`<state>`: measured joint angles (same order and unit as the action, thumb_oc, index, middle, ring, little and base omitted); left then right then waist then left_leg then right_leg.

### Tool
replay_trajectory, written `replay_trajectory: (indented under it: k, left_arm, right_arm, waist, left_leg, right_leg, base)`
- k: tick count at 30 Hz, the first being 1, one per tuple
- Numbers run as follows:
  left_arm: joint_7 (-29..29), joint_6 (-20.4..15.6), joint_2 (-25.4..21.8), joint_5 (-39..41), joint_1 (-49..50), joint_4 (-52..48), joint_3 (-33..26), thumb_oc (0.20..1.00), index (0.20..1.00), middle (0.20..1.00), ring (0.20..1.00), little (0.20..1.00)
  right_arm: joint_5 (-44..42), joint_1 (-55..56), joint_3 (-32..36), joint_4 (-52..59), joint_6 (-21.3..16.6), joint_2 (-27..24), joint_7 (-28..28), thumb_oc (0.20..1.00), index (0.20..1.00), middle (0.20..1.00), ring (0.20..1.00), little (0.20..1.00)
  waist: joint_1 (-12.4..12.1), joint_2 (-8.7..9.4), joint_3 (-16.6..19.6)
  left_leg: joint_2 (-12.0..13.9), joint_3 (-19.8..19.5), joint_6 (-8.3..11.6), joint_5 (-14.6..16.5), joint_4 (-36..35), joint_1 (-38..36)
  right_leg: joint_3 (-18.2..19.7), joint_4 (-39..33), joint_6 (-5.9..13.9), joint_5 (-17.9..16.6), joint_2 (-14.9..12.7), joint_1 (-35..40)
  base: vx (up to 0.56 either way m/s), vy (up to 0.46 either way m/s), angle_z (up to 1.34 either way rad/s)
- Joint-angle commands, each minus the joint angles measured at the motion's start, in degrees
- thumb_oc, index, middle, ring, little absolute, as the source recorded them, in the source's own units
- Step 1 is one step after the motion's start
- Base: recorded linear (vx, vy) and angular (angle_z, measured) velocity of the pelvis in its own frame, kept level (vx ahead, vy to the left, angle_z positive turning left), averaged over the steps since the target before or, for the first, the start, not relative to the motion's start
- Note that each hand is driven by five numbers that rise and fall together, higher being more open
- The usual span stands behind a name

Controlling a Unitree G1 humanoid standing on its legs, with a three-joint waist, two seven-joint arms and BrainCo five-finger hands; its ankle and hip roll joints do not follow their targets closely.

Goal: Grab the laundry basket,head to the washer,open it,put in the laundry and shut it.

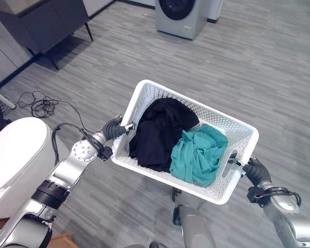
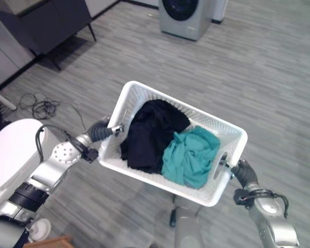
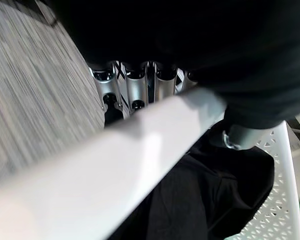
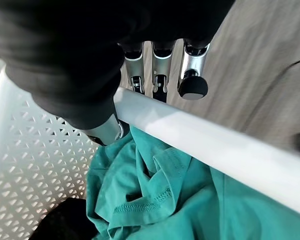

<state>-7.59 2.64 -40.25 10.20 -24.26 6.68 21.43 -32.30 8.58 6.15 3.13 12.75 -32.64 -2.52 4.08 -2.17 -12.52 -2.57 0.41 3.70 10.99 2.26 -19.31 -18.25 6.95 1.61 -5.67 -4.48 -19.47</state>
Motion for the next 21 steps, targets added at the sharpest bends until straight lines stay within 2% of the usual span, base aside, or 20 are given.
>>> replay_trajectory:
  k: [1,2,3,4,5,6,8,9,10,11,14,15,16,17,18,19,21]
  left_arm:
    - [1.0,-4.8,-3.8,0.2,-2.9,-2.9,-4.9,0.200,0.200,0.200,0.200,0.200]
    - [1.0,-4.9,-3.5,0.4,-2.6,-2.8,-4.9,0.200,0.200,0.200,0.200,0.200]
    - [1.1,-5.1,-3.1,0.4,-2.9,-2.0,-4.3,0.200,0.200,0.200,0.200,0.200]
    - [1.0,-4.8,-3.3,0.4,-3.2,-1.9,-4.0,0.200,0.200,0.200,0.200,0.200]
    - [0.9,-4.2,-3.7,0.4,-3.6,-2.0,-4.0,0.200,0.200,0.200,0.200,0.200]
    - [1.3,-4.1,-4.4,0.3,-3.8,-2.0,-4.4,0.200,0.200,0.200,0.200,0.200]
    - [1.5,-3.4,-4.8,0.8,-3.9,-2.1,-4.8,0.200,0.200,0.200,0.200,0.200]
    - [2.0,-3.4,-4.9,1.2,-4.5,-2.0,-4.7,0.200,0.200,0.200,0.200,0.200]
    - [2.1,-2.7,-5.0,1.9,-5.6,-1.7,-4.3,0.200,0.200,0.200,0.200,0.200]
    - [2.1,-2.7,-4.9,1.9,-5.7,-1.6,-4.2,0.200,0.200,0.200,0.200,0.200]
    - [2.2,-2.5,-4.2,1.8,-6.4,-0.8,-4.0,0.200,0.200,0.200,0.200,0.200]
    - [2.2,-2.5,-4.2,1.8,-6.4,-0.7,-3.9,0.200,0.200,0.200,0.200,0.200]
    - [2.3,-2.4,-3.6,1.7,-6.3,-0.1,-3.9,0.200,0.200,0.200,0.200,0.200]
    - [2.3,-2.5,-3.6,1.7,-6.3,-0.1,-3.9,0.200,0.200,0.200,0.200,0.200]
    - [2.2,-2.3,-3.4,1.4,-6.4,0.7,-3.7,0.200,0.200,0.200,0.200,0.200]
    - [2.2,-2.3,-3.4,1.4,-6.4,0.7,-3.7,0.200,0.200,0.200,0.200,0.200]
    - [2.3,-2.2,-3.6,1.1,-7.0,1.2,-3.4,0.200,0.200,0.200,0.200,0.200]
  right_arm:
    - [-2.1,-1.4,3.8,6.0,-4.6,-1.6,-4.2,0.200,0.200,0.200,0.200,0.200]
    - [-2.4,-0.8,4.2,6.2,-4.3,-2.1,-4.3,0.200,0.200,0.200,0.200,0.200]
    - [-2.9,-0.6,4.2,6.1,-4.7,-2.8,-4.2,0.200,0.200,0.200,0.200,0.200]
    - [-3.2,-0.9,4.4,5.9,-4.9,-3.5,-3.6,0.200,0.200,0.200,0.200,0.200]
    - [-3.3,-1.3,4.6,5.5,-4.9,-4.1,-3.1,0.200,0.200,0.200,0.200,0.200]
    - [-3.6,-1.7,4.4,5.3,-5.0,-4.4,-2.8,0.200,0.200,0.200,0.200,0.200]
    - [-3.9,-2.7,4.5,4.5,-5.1,-5.0,-1.8,0.200,0.200,0.200,0.200,0.200]
    - [-3.7,-3.2,4.1,3.9,-5.2,-5.4,-1.4,0.200,0.200,0.200,0.200,0.200]
    - [-3.3,-3.4,4.3,3.3,-4.7,-5.7,-0.3,0.200,0.200,0.200,0.200,0.200]
    - [-3.3,-3.4,4.3,3.3,-4.7,-5.7,-0.3,0.200,0.200,0.200,0.200,0.200]
    - [-2.2,-3.6,3.9,3.0,-4.5,-5.7,-0.5,0.200,0.200,0.200,0.200,0.200]
    - [-2.2,-3.6,3.9,3.0,-4.5,-5.7,-0.5,0.200,0.200,0.200,0.200,0.200]
    - [-1.3,-4.4,3.0,2.1,-4.8,-5.4,-0.5,0.200,0.200,0.200,0.200,0.200]
    - [-1.3,-4.5,2.9,2.0,-4.8,-5.4,-0.5,0.200,0.200,0.200,0.200,0.200]
    - [-0.3,-5.9,1.7,0.4,-5.3,-4.9,-0.6,0.200,0.200,0.200,0.200,0.200]
    - [-0.3,-5.9,1.6,0.3,-5.3,-4.9,-0.6,0.200,0.200,0.200,0.200,0.200]
    - [0.3,-7.4,0.4,-0.5,-5.6,-4.2,-0.7,0.200,0.200,0.200,0.200,0.200]
  waist:
    - [2.8,1.60,5.7]
    - [3.3,1.48,6.1]
    - [3.6,0.95,6.2]
    - [3.5,1.24,5.8]
    - [3.2,1.90,5.3]
    - [2.8,2.24,5.3]
    - [1.5,3.16,4.5]
    - [1.2,3.66,4.4]
    - [-0.3,4.49,3.3]
    - [-0.3,4.44,3.3]
    - [-2.2,5.01,2.9]
    - [-2.3,5.25,2.9]
    - [-3.5,4.89,3.0]
    - [-3.6,5.29,2.9]
    - [-5.3,3.97,3.2]
    - [-5.3,4.12,3.1]
    - [-6.0,3.82,3.0]
  left_leg:
    - [2.1,1.9,-2.31,1.9,5.3,5.5]
    - [2.9,1.9,-1.73,0.6,7.6,6.0]
    - [4.8,2.0,-0.29,-4.4,14.2,7.6]
    - [6.7,2.4,0.63,-9.5,23.0,11.1]
    - [8.5,2.4,0.59,-13.7,31.9,15.0]
    - [10.0,2.2,0.02,-16.1,37.2,16.6]
    - [11.0,1.6,-0.66,-17.7,47.6,20.9]
    - [12.2,2.4,-1.22,-17.6,49.1,22.6]
    - [11.7,2.8,-2.52,-14.0,48.3,28.9]
    - [11.8,2.9,-2.57,-13.8,48.5,28.9]
    - [9.1,3.6,-2.68,-10.2,35.2,34.1]
    - [8.8,3.9,-2.75,-10.4,34.7,33.7]
    - [7.7,3.8,-2.27,-10.8,18.1,34.5]
    - [7.3,4.1,-2.35,-11.7,16.6,33.7]
    - [5.7,2.2,-0.93,-15.5,-0.9,35.2]
    - [5.5,2.3,-0.93,-15.9,-1.8,34.7]
    - [4.7,1.2,-0.52,-16.6,-6.6,35.7]
  right_leg:
    - [1.5,-7.4,8.24,-1.1,-1.0,6.6]
    - [2.0,-7.0,7.58,-0.5,-0.3,7.4]
    - [2.9,-5.8,5.89,0.9,1.4,8.8]
    - [3.2,-5.3,4.34,2.2,2.0,10.1]
    - [3.7,-4.8,2.28,3.8,2.9,11.4]
    - [4.3,-5.0,0.53,5.2,4.4,12.7]
    - [5.7,-5.9,-1.20,6.9,5.8,16.0]
    - [6.0,-6.3,-1.95,7.6,6.2,17.2]
    - [6.9,-6.6,-2.05,8.9,5.8,19.8]
    - [6.9,-6.5,-2.02,9.0,5.8,19.8]
    - [7.4,-6.6,-0.94,10.5,5.2,22.4]
    - [7.5,-6.6,-0.86,10.6,4.9,22.5]
    - [7.3,-6.2,0.11,11.9,4.8,24.3]
    - [7.4,-6.2,0.16,11.9,4.4,24.3]
    - [7.3,-5.4,0.60,14.8,5.8,27.7]
    - [7.3,-5.3,0.63,15.0,5.6,27.8]
    - [8.4,-4.0,0.36,17.5,6.1,29.9]
  base:
    - [0.33,-0.150,0.40]
    - [0.48,-0.259,0.41]
    - [0.39,-0.293,0.15]
    - [0.35,-0.345,-0.11]
    - [0.34,-0.376,-0.09]
    - [0.32,-0.349,-0.11]
    - [0.32,-0.296,-0.45]
    - [0.38,-0.259,-0.78]
    - [0.29,-0.164,-0.58]
    - [0.27,-0.074,0.00]
    - [0.24,0.011,-0.34]
    - [0.35,0.052,-0.59]
    - [0.25,0.038,-0.49]
    - [0.69,0.060,-0.80]
    - [0.45,0.018,-0.74]
    - [0.59,0.024,-0.79]
    - [0.39,0.006,-0.46]
